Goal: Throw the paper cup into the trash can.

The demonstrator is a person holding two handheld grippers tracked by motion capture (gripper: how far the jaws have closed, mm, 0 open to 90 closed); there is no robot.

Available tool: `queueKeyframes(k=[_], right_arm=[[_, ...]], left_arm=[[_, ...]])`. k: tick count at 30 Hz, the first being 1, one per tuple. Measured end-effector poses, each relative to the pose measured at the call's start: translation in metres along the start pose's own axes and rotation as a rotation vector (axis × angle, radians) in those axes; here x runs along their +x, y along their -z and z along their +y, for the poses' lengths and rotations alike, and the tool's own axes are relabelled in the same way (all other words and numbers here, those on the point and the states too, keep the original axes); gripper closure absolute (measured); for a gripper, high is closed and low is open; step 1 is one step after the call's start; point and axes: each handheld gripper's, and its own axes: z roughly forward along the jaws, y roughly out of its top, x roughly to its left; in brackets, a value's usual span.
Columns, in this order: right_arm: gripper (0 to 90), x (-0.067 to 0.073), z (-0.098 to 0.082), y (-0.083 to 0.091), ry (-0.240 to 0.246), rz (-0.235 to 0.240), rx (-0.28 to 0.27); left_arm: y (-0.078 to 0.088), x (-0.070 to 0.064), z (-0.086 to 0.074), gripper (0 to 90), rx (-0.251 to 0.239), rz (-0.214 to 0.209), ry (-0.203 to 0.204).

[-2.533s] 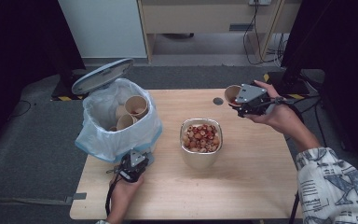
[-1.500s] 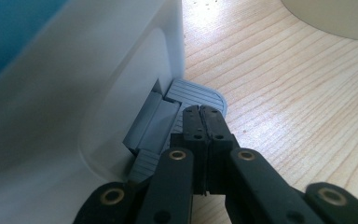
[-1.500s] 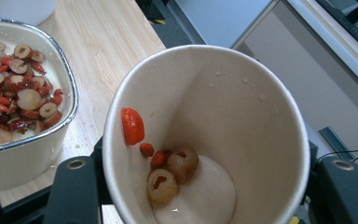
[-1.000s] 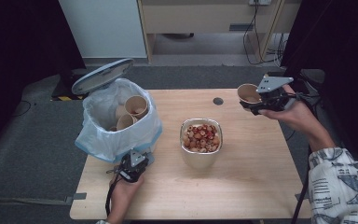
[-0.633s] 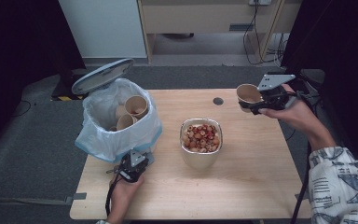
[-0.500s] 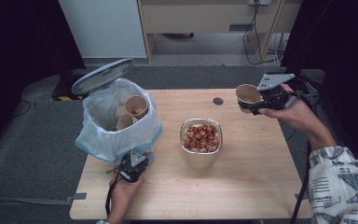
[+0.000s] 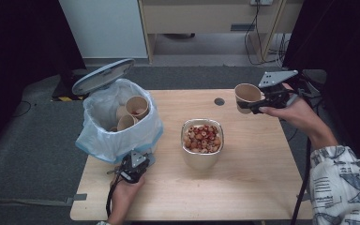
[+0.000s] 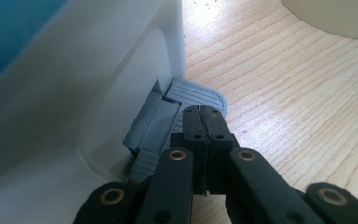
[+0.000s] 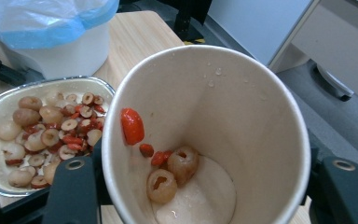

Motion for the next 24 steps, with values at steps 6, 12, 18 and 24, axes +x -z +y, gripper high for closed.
queueKeyframes(k=[6, 12, 18, 24], right_arm=[[35.6, 0.002, 0.005, -0.004, -0.017, 0.029, 0.0], [35.6, 0.005, 0.013, -0.009, -0.027, 0.056, -0.009], [35.6, 0.008, 0.02, -0.013, -0.047, 0.094, -0.012], [35.6, 0.007, 0.022, -0.014, -0.087, 0.128, -0.038]], left_arm=[[0.0, 0.0, 0.0, 88.8, 0.0, -0.001, 0.0], [0.0, 0.0, 0.0, 88.7, 0.001, 0.0, -0.001], [0.0, 0.0, 0.0, 88.6, 0.001, -0.001, 0.0], [0.0, 0.0, 0.0, 88.6, 0.001, -0.002, -0.001]])
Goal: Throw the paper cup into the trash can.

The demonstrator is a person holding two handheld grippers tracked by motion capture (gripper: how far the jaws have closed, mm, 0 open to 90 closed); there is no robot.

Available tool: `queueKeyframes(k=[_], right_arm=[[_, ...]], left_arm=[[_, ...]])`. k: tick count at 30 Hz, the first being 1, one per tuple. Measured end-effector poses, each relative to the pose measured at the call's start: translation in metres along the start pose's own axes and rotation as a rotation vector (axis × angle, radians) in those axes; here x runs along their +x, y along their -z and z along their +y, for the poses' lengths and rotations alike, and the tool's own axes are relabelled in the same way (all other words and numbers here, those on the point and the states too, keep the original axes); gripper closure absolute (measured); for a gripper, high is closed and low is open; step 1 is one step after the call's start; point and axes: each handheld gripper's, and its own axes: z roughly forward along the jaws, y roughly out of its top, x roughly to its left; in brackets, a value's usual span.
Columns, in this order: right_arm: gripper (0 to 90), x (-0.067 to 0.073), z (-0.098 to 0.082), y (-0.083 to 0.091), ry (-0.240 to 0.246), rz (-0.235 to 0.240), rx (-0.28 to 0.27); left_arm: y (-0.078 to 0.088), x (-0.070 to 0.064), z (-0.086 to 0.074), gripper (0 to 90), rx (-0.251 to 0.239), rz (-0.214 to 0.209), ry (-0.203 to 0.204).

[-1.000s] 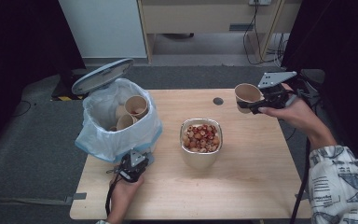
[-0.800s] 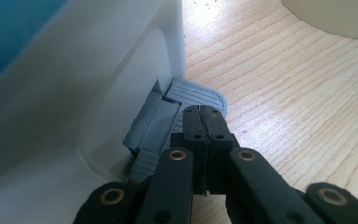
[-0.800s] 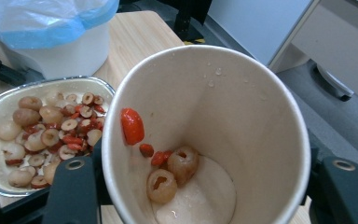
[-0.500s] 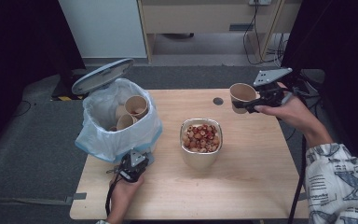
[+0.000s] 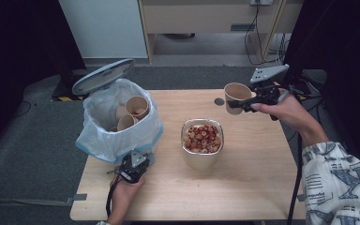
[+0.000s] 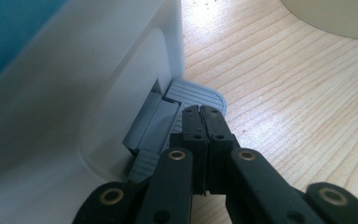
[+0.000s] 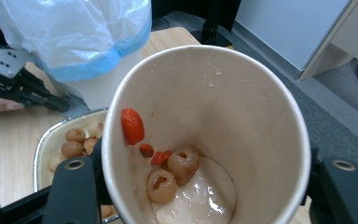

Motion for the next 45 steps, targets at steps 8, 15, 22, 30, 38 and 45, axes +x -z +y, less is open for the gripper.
queueKeyframes(k=[8, 15, 22, 30, 38, 45], right_arm=[[35.4, 0.002, 0.001, -0.003, -0.015, 0.022, -0.007], [35.3, 0.005, 0.004, -0.006, -0.02, 0.035, -0.013], [35.3, 0.01, 0.014, -0.013, -0.029, 0.044, -0.004], [35.4, 0.019, 0.029, -0.024, -0.031, 0.063, -0.007], [35.5, 0.03, 0.043, -0.037, -0.028, 0.081, -0.006], [35.5, 0.038, 0.054, -0.048, -0.034, 0.087, -0.004]], left_arm=[[0.0, 0.0, 0.0, 88.6, 0.0, 0.0, 0.001], [0.0, 0.0, 0.0, 88.6, 0.0, -0.001, 0.001], [0.0, 0.0, 0.0, 88.6, -0.001, 0.001, 0.0], [0.0, 0.0, 0.0, 88.6, -0.002, 0.002, 0.0], [0.0, 0.0, 0.0, 88.6, -0.002, 0.002, -0.001], [0.0, 0.0, 0.0, 88.5, 0.0, 0.004, -0.005]])
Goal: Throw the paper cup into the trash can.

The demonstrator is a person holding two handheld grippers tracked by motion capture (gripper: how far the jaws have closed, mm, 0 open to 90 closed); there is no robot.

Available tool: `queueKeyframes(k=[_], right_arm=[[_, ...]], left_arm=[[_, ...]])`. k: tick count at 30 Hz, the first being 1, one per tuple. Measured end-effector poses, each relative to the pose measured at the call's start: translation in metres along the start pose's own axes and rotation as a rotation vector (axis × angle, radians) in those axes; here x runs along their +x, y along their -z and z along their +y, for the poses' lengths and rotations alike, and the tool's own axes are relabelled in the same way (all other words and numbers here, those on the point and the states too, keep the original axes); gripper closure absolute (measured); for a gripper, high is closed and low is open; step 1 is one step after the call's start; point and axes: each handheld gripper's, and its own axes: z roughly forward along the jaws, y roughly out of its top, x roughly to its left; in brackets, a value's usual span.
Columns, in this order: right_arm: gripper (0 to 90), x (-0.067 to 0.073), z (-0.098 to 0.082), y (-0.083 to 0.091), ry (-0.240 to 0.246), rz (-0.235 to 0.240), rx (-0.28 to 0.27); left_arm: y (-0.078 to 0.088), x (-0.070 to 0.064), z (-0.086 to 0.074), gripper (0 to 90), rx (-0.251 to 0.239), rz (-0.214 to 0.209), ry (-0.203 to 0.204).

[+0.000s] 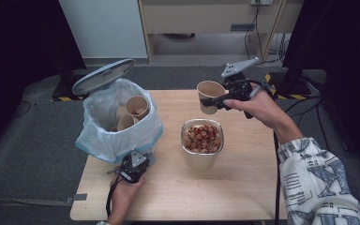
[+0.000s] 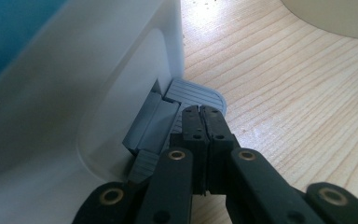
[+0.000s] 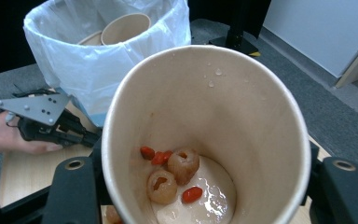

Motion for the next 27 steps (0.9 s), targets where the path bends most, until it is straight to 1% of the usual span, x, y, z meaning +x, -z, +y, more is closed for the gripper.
queueKeyframes(k=[3, 14, 27], right_arm=[[35.5, 0.003, 0.005, -0.004, -0.006, 0.003, 0.003], [35.3, 0.017, 0.025, -0.02, -0.026, 0.013, -0.017], [35.3, 0.031, 0.045, -0.042, -0.036, 0.044, -0.024]], left_arm=[[0.0, 0.0, 0.0, 88.5, 0.001, 0.0, 0.0], [0.0, 0.0, 0.0, 88.6, 0.002, 0.0, -0.002], [0.0, 0.0, 0.0, 88.5, 0.002, 0.001, -0.003]])
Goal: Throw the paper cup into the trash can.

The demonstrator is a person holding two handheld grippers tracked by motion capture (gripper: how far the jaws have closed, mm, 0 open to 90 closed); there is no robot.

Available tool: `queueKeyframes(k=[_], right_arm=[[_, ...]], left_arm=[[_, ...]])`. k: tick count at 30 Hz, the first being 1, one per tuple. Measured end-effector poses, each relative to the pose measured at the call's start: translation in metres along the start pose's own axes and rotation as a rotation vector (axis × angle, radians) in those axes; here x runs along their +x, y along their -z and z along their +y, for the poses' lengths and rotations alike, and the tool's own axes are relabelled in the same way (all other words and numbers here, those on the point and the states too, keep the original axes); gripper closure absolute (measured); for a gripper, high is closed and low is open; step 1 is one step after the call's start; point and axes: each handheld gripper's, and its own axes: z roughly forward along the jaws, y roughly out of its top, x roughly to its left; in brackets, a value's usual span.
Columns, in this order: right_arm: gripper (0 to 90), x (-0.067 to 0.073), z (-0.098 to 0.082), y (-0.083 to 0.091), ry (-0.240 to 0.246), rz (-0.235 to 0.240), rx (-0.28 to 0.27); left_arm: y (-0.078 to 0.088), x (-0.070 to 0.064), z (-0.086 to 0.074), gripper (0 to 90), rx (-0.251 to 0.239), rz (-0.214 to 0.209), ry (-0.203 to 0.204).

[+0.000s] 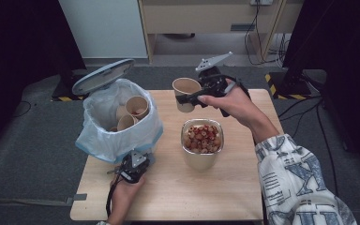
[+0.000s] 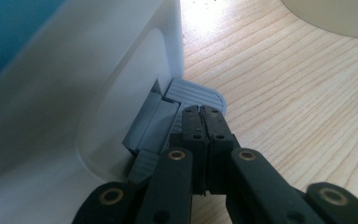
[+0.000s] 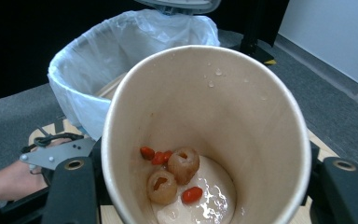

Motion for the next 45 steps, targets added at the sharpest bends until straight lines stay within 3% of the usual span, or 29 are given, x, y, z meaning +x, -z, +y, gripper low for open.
queueKeyframes(k=[23, 45], right_arm=[[35.1, 0.022, 0.03, -0.031, -0.008, 0.03, -0.018], [34.4, 0.043, 0.054, -0.096, 0.022, 0.049, -0.022]], left_arm=[[0.0, -0.001, 0.0, 88.4, -0.003, 0.003, 0.001], [0.0, 0.0, 0.0, 88.2, -0.003, 0.002, 0.004]])
